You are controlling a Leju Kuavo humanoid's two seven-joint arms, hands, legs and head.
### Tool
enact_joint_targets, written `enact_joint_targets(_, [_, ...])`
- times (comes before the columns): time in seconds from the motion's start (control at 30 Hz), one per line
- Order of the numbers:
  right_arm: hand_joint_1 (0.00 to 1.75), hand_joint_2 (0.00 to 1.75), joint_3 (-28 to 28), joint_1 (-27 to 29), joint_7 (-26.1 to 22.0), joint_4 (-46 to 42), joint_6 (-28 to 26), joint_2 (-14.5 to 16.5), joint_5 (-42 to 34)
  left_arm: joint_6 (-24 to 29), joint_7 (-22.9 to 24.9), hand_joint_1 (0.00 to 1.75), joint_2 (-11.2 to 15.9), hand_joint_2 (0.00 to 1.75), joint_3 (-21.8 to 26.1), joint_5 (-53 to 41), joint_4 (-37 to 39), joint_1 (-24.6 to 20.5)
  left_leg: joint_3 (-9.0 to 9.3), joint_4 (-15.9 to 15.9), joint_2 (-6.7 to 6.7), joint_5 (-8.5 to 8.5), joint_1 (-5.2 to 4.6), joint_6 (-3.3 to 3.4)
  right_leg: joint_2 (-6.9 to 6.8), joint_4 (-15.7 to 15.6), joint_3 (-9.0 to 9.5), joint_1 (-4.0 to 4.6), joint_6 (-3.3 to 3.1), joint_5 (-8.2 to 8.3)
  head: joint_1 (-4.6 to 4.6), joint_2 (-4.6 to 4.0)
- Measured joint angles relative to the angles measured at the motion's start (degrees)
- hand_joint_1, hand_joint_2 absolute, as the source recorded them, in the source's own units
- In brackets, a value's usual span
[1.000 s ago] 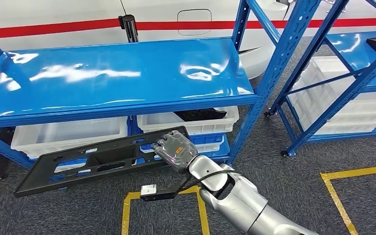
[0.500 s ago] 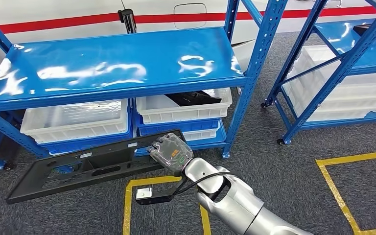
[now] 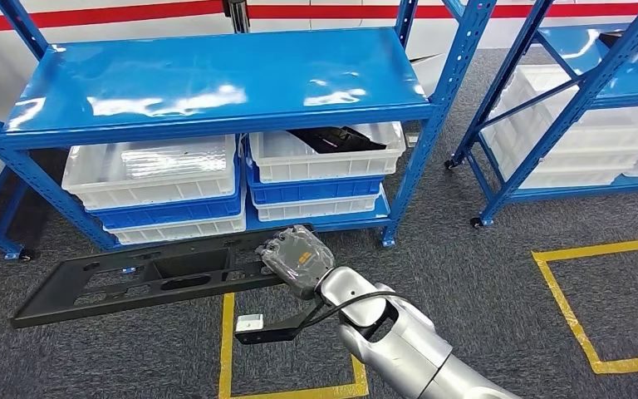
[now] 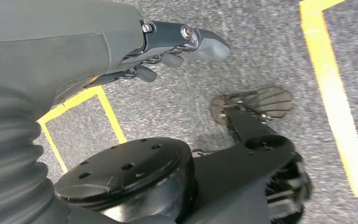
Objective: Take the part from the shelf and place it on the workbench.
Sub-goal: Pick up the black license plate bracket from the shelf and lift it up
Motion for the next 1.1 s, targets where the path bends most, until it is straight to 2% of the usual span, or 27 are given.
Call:
enact_joint_targets(0.03, [1.61, 1.75, 0.0, 0.0, 0.2, -0.2, 0.0, 0.1, 0.5, 0.0, 0.0, 0.00, 0.0, 1.75, 0.0, -0.1, 0.0, 0.0, -0.70, 0.0, -0.05, 0.77, -0.11, -0.20, 0.01, -4.8, 4.02, 0.30, -0.49, -0.21, 0.00, 0.00])
enact_joint_targets(0.07, [1.61, 1.75, 0.0, -0.1, 0.4, -0.5, -0.1, 0.1, 1.0, 0.0, 0.0, 0.00, -0.1, 1.75, 0.0, -0.2, 0.0, 0.0, -1.15, 0.0, -0.06, 1.54, -0.18, -0.47, 0.01, -9.2, 7.22, 0.60, -1.11, -1.01, -0.10, 0.00])
enact_joint_targets(0.1, [1.61, 1.75, 0.0, -0.1, 0.6, -0.7, -0.3, 0.2, 1.5, 0.0, 0.1, 0.00, -0.1, 1.75, 0.0, -0.2, 0.0, -0.1, -1.35, -0.2, -0.04, 2.33, -0.16, -0.76, 0.04, -12.6, 9.22, 0.89, -1.61, -1.79, -0.16, 0.00])
enact_joint_targets(0.13, [1.61, 1.75, 0.0, -0.2, 0.8, -0.9, -0.4, 0.3, 1.9, 0.0, 0.1, 0.00, -0.1, 1.75, 0.0, -0.2, 0.0, -0.1, -1.50, -0.5, -0.02, 3.10, -0.12, -1.12, 0.06, -14.7, 10.23, 1.21, -2.03, -2.27, -0.19, 0.00])
enact_joint_targets(0.17, [1.61, 1.75, 0.0, -0.2, 1.0, -0.9, -0.6, 0.3, 2.3, 0.0, 0.1, 0.00, -0.1, 1.75, 0.0, -0.2, 0.0, -0.1, -1.59, -1.0, 0.04, 3.88, -0.03, -1.51, 0.08, -15.2, 9.81, 1.19, -2.39, -1.95, -0.31, 0.00])
enact_joint_targets(0.2, [1.61, 1.75, 0.0, -0.1, 1.1, -1.0, -0.7, 0.3, 2.6, 0.0, 0.0, 0.00, -0.2, 1.75, 0.0, -0.3, 0.0, 0.0, -1.82, -1.1, -0.03, 3.97, 0.17, -1.85, 0.03, -15.3, 9.33, 0.90, -2.82, -1.29, -0.26, 0.00])
enact_joint_targets(0.27, [1.61, 1.75, 0.0, 0.0, 1.3, -1.0, -0.8, 0.3, 2.8, 0.0, -0.4, 0.00, -0.2, 1.75, 0.0, -0.3, 0.0, 0.2, -2.66, 0.4, -0.22, 1.04, 0.48, -2.46, -0.11, -15.5, 8.40, 0.22, -4.16, 0.05, -0.39, 0.00])
enact_joint_targets(0.33, [1.61, 1.75, 0.0, 0.0, 1.4, -1.0, -0.7, 0.3, 2.9, 0.0, -0.7, 0.00, -0.2, 1.75, 0.0, -0.4, 0.0, 0.3, -3.29, 2.4, -0.32, -2.26, 0.66, -2.69, -0.15, -15.5, 7.81, 0.00, -4.89, 0.81, -0.48, 0.00])
enact_joint_targets(0.37, [1.61, 1.75, 0.0, 0.0, 1.4, -1.0, -0.7, 0.3, 2.9, 0.0, -0.8, 0.00, -0.2, 1.75, 0.0, -0.4, 0.0, 0.3, -3.35, 2.7, -0.32, -2.65, 0.68, -2.73, -0.16, -15.5, 7.74, 0.00, -4.94, 0.89, -0.51, 0.00])
enact_joint_targets(0.47, [1.61, 1.75, 0.0, 0.0, 1.4, -1.0, -0.7, 0.3, 2.9, 0.0, -0.8, 0.00, -0.2, 1.75, 0.0, -0.4, 0.0, 0.3, -3.37, 2.7, -0.33, -2.71, 0.68, -2.73, -0.16, -15.5, 7.73, 0.00, -4.94, 0.90, -0.51, 0.00])
enact_joint_targets(0.53, [1.61, 1.75, 0.0, 0.0, 1.4, -1.0, -0.7, 0.3, 2.9, 0.0, -0.8, 0.00, -0.2, 1.75, 0.0, -0.4, 0.0, 0.4, -3.53, 3.4, -0.38, -3.45, 0.68, -2.82, -0.15, -15.5, 7.58, 0.00, -4.97, 1.02, -0.53, 0.00])
enact_joint_targets(0.6, [1.61, 1.75, -0.1, 0.3, 1.5, -1.0, -0.7, 0.3, 2.7, 0.0, -1.0, 0.00, -0.2, 1.75, 0.0, -0.4, 0.0, 0.3, -4.84, 10.3, -0.55, -6.35, 0.88, -3.50, -0.15, -15.4, 6.25, 0.00, -4.75, 2.27, -0.53, 0.00])
enact_joint_targets(0.63, [1.61, 1.75, -0.3, 0.6, 1.5, -1.0, -0.7, 0.3, 2.4, 0.0, -1.1, 0.00, -0.2, 1.75, 0.0, -0.5, 0.0, 0.2, -2.93, 11.1, -0.82, -6.59, 1.26, -4.03, 0.08, -15.0, 4.88, -0.14, -4.35, 3.23, -0.52, 0.00])
enact_joint_targets(0.67, [1.61, 1.75, -0.6, 1.0, 1.5, -1.1, -0.6, 0.4, 2.1, 0.0, -1.1, 0.00, -0.1, 1.75, 0.0, -0.5, 0.0, 0.2, -0.03, 10.0, -1.61, -7.21, 1.63, -4.35, 0.50, -14.3, 3.18, -0.14, -3.70, 4.28, -0.50, 0.00])
enact_joint_targets(0.73, [1.61, 1.75, -1.4, 1.4, 1.6, -1.5, -0.6, 0.4, 1.6, -0.1, -1.0, 0.00, -0.1, 1.75, 0.1, -0.5, 0.0, 0.1, 6.50, 1.6, -1.83, -5.86, 2.06, -2.98, 1.52, -12.0, -0.28, -0.13, -1.98, 5.04, -0.41, 0.00])
enact_joint_targets(0.77, [1.61, 1.75, -1.7, 1.5, 1.6, -1.6, -0.6, 0.4, 1.6, -0.1, -0.9, 0.00, -0.1, 1.75, 0.2, -0.5, 0.0, 0.1, 7.12, -0.1, -1.53, -6.16, 1.98, -1.99, 1.63, -9.8, -1.89, -0.02, -1.52, 4.26, -0.27, 0.00])
enact_joint_targets(0.8, [1.61, 1.75, -1.8, 1.6, 1.6, -1.6, -0.5, 0.4, 1.6, -0.1, -0.9, 0.00, -0.2, 1.75, 0.2, -0.5, 0.0, 0.0, 6.76, -0.3, -0.53, -5.66, 1.88, -1.14, 1.50, -6.7, -3.64, -0.06, -1.34, 2.79, -0.16, 0.00])
enact_joint_targets(0.87, [1.61, 1.75, -1.9, 1.9, 1.6, -1.6, -0.5, 0.2, 1.6, -0.1, -0.8, 0.00, -0.2, 1.75, 0.2, -0.5, 0.0, 0.0, 6.14, -0.3, 0.58, -5.21, 1.78, -0.92, 1.04, 0.7, -6.76, -0.16, -1.49, -0.67, 0.02, 0.00])
enact_joint_targets(0.9, [1.61, 1.75, -1.9, 2.1, 1.6, -1.6, -0.5, 0.0, 1.6, -0.1, -0.8, 0.00, -0.2, 1.75, 0.3, -0.5, 0.0, 0.0, 5.84, -0.3, 1.17, -4.98, 1.74, -0.95, 0.94, 3.1, -7.50, -0.23, -1.27, -1.60, 0.03, 0.00])
enact_joint_targets(0.93, [1.61, 1.75, -2.0, 2.3, 1.6, -1.6, -0.5, -0.1, 1.6, -0.1, -0.8, 0.00, -0.2, 1.75, 0.3, -0.5, 0.0, 0.0, 5.61, -0.3, 1.75, -4.79, 1.73, -1.04, 0.81, 3.4, -7.06, -0.29, -0.90, -1.69, 0.07, 0.00])
enact_joint_targets(0.97, [1.61, 1.75, -2.1, 2.5, 1.6, -1.6, -0.5, -0.2, 1.6, -0.1, -0.7, 0.00, -0.2, 1.75, 0.3, -0.5, 0.0, 0.0, 5.44, -0.2, 2.37, -4.62, 1.74, -1.18, 0.47, 1.4, -5.40, -0.38, -0.44, -1.07, 0.10, 0.00])
enact_joint_targets(1.0, [1.61, 1.75, -2.3, 2.5, 1.7, -1.6, -0.5, -0.3, 1.6, -0.2, -0.7, 0.00, -0.2, 1.75, 0.3, -0.6, 0.0, 0.0, 5.37, -0.2, 2.94, -4.49, 1.76, -1.35, -0.33, -2.6, -2.70, -0.48, -0.01, 0.09, 0.13, 0.00])
enact_joint_targets(1.07, [1.61, 1.75, -2.8, 2.5, 1.8, -1.7, -0.5, -0.3, 1.6, -0.2, -0.7, 0.00, -0.2, 1.75, 0.3, -0.7, 0.0, 0.0, 5.38, -0.2, 3.95, -4.32, 1.52, -1.90, -2.90, -10.4, 1.89, -0.39, 0.00, 2.04, 0.14, 0.00])
enact_joint_targets(1.1, [1.61, 1.75, -3.1, 2.5, 1.8, -1.7, -0.5, -0.3, 1.7, -0.3, -0.7, 0.00, -0.2, 1.75, 0.4, -0.7, 0.0, 0.0, 5.40, -0.2, 4.39, -4.23, 1.36, -2.25, -3.67, -12.4, 2.90, -0.27, -0.41, 2.58, 0.11, 0.00])
